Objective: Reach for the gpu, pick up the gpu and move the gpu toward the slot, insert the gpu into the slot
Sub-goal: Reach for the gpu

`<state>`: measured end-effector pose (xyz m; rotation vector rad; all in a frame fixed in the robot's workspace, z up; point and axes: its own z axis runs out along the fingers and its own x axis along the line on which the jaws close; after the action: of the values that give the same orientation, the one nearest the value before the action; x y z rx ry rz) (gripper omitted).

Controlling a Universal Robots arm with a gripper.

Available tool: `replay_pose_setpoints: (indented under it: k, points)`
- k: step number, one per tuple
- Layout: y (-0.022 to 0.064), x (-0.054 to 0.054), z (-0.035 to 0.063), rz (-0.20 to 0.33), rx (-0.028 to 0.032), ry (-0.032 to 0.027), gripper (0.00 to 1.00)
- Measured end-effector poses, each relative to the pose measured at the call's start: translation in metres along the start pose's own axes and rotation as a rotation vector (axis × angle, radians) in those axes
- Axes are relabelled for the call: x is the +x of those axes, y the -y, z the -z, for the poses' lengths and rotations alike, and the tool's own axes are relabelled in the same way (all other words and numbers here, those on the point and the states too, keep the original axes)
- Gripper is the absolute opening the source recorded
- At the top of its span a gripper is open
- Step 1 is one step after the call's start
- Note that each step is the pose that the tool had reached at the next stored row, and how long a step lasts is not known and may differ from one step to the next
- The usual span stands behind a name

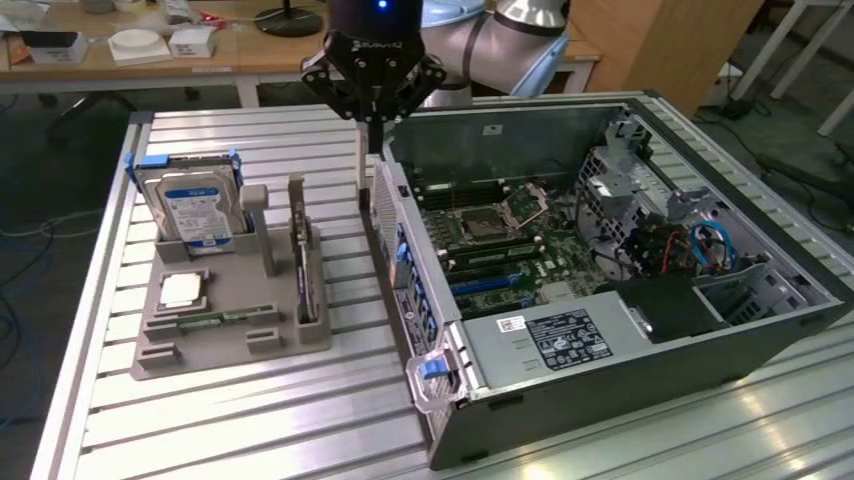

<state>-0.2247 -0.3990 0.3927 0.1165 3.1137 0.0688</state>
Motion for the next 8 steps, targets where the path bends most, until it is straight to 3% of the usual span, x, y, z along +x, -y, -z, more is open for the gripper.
replay_pose_setpoints:
  k: [8]
  points:
    - [0.0017,0.022,-0.0001,0.000,0.0000,-0.0004,0.10]
